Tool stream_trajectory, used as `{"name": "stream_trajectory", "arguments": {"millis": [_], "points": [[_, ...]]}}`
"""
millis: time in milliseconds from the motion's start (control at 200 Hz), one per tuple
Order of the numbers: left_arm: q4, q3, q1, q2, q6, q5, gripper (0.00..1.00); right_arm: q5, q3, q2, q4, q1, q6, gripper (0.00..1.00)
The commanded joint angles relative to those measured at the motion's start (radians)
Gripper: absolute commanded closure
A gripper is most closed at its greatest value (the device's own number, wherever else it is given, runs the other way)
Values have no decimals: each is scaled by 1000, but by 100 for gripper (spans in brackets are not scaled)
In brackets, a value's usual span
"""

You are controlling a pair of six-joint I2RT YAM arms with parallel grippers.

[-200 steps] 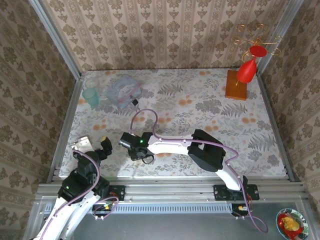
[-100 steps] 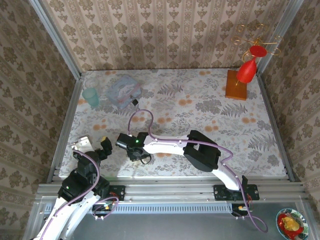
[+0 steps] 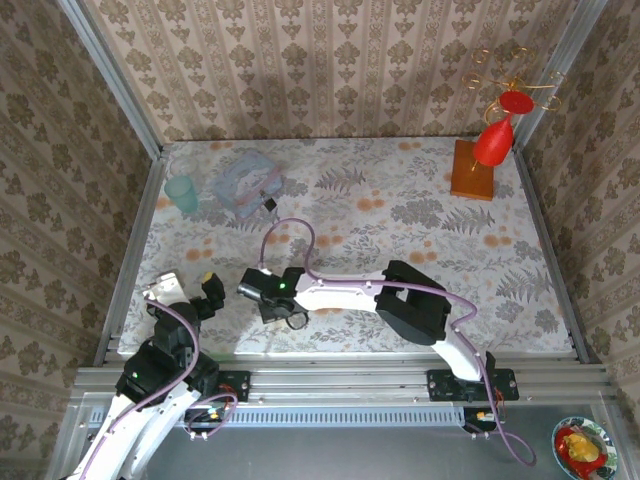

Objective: Unlock the padlock with the key

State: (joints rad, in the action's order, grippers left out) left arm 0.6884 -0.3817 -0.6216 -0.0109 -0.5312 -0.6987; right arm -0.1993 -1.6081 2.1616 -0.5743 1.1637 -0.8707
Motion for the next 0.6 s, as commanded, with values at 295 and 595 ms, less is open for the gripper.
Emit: {"name": "stream_trajectory", "arguments": {"millis": [295, 595], "points": [[-204, 43, 9, -101, 45, 216, 0, -127, 432, -392, 438, -34, 94, 100], [-438, -85, 48, -512, -145, 717, 2, -157, 821, -675, 924, -40, 292, 100]]}}
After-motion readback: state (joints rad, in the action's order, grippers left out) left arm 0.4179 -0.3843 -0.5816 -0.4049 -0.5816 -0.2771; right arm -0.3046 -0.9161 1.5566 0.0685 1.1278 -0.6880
